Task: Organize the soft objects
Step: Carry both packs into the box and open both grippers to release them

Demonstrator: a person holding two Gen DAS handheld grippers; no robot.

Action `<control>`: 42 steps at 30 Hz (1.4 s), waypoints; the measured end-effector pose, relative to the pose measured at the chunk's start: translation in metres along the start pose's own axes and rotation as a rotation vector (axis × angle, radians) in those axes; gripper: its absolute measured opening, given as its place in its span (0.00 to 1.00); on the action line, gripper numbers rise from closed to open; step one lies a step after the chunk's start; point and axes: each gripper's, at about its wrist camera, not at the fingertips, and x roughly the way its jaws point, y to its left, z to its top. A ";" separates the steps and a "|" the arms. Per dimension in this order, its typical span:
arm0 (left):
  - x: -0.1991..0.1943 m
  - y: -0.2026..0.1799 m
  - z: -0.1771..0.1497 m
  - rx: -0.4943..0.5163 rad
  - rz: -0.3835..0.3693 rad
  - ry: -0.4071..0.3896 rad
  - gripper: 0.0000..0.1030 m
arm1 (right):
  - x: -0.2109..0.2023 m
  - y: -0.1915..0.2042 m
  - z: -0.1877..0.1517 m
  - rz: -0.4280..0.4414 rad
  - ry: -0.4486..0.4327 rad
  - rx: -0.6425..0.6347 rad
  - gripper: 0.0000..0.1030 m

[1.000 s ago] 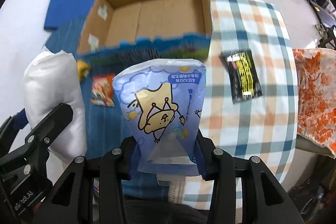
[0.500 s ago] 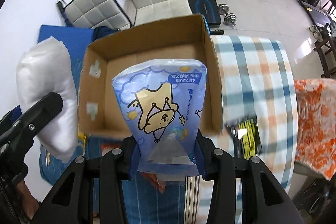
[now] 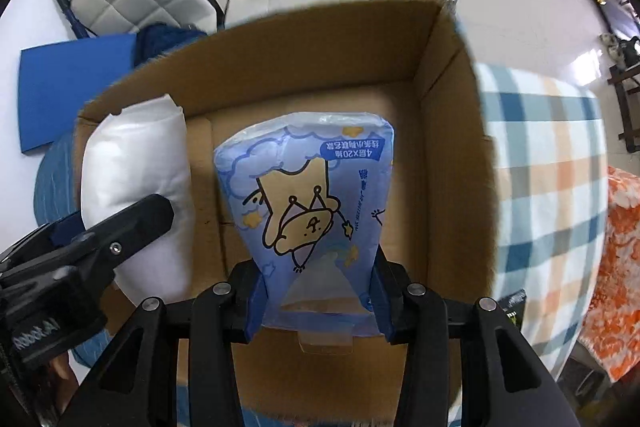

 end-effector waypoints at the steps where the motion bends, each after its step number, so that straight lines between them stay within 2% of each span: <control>1: 0.007 0.003 0.003 -0.015 -0.024 0.020 0.75 | 0.007 -0.001 0.005 -0.005 0.012 -0.006 0.45; 4: 0.025 0.006 0.011 -0.034 -0.054 0.067 0.75 | 0.023 -0.005 0.019 -0.028 0.025 -0.015 0.45; 8: 0.039 0.004 0.019 -0.029 -0.052 0.107 0.76 | 0.037 -0.003 0.032 -0.034 0.042 -0.021 0.47; 14: 0.052 0.008 0.025 -0.044 -0.054 0.144 0.78 | 0.046 0.003 0.033 -0.046 0.051 -0.041 0.52; 19: 0.058 0.010 0.024 -0.068 -0.061 0.162 0.78 | 0.056 0.000 0.033 -0.032 0.065 -0.037 0.62; 23: 0.056 0.009 0.021 -0.077 -0.018 0.169 0.80 | 0.056 0.003 0.030 -0.017 0.070 -0.041 0.69; 27: 0.042 0.011 0.016 -0.079 -0.017 0.141 0.81 | 0.051 0.006 0.023 0.000 0.062 -0.046 0.77; 29: 0.031 0.013 0.013 -0.068 -0.005 0.118 0.87 | 0.046 0.007 0.018 0.006 0.061 -0.043 0.82; 31: 0.018 0.013 0.009 -0.050 0.006 0.096 0.88 | 0.038 0.008 0.012 0.007 0.050 -0.040 0.96; 32: 0.011 0.015 0.006 -0.040 0.010 0.085 0.92 | 0.034 0.008 0.007 -0.002 0.042 -0.045 0.98; 42: -0.053 0.017 -0.040 0.018 0.115 -0.107 1.00 | 0.002 0.012 -0.043 -0.102 -0.054 -0.016 1.00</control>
